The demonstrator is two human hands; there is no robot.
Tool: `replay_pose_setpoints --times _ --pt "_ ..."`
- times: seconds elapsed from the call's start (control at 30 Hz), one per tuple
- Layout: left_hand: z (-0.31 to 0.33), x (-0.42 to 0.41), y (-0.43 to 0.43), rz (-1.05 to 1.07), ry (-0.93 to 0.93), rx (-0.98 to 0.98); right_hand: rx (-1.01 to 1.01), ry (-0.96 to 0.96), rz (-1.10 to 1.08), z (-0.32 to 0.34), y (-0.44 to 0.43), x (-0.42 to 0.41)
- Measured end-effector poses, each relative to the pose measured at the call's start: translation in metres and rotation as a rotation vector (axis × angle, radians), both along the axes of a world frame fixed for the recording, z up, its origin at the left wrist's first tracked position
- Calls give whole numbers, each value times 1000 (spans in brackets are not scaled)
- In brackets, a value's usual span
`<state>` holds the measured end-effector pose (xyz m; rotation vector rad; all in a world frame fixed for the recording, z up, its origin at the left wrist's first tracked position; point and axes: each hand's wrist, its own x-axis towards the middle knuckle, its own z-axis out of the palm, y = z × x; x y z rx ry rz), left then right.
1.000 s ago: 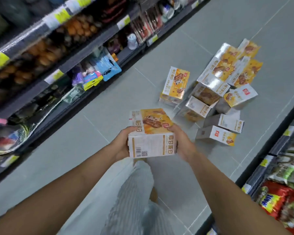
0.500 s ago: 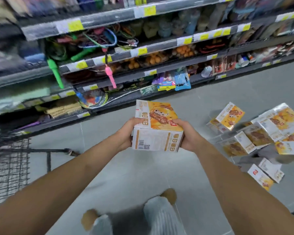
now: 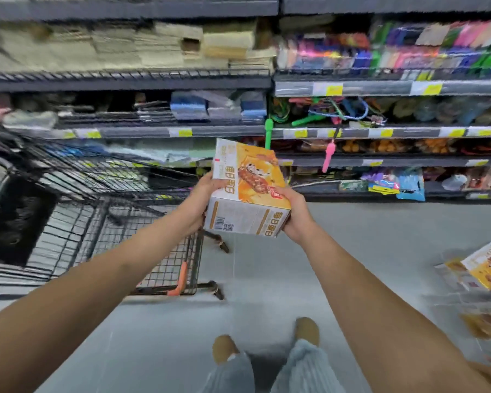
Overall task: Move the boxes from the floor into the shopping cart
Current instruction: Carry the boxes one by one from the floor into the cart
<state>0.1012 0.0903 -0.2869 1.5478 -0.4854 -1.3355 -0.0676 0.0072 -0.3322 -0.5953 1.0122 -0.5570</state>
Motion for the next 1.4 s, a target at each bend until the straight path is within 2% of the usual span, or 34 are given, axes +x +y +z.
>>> replay_pose_setpoints --times 0.13,0.33,0.5,0.67,0.83,1.03,1.17,1.27,1.4 --pt "14 67 42 128 -31 -14 -49 -20 114 16 20 78" --pt "3 139 102 349 96 -31 -18 39 455 16 37 173" --pt "-23 187 148 510 157 -22 -44 126 756 -11 53 252" --pt "-59 229 179 611 224 36 1 210 921 -42 76 313" --pt "-88 287 194 561 262 126 49 268 946 -78 82 364" --pt "-132 379 200 373 336 208 248 381 897 -136 100 429" --pt "-168 431 200 351 431 231 251 468 875 -169 110 473" --pt "-198 466 196 342 376 330 216 514 817 -201 114 505" --pt "-237 505 192 289 135 461 184 569 680 -245 125 542"
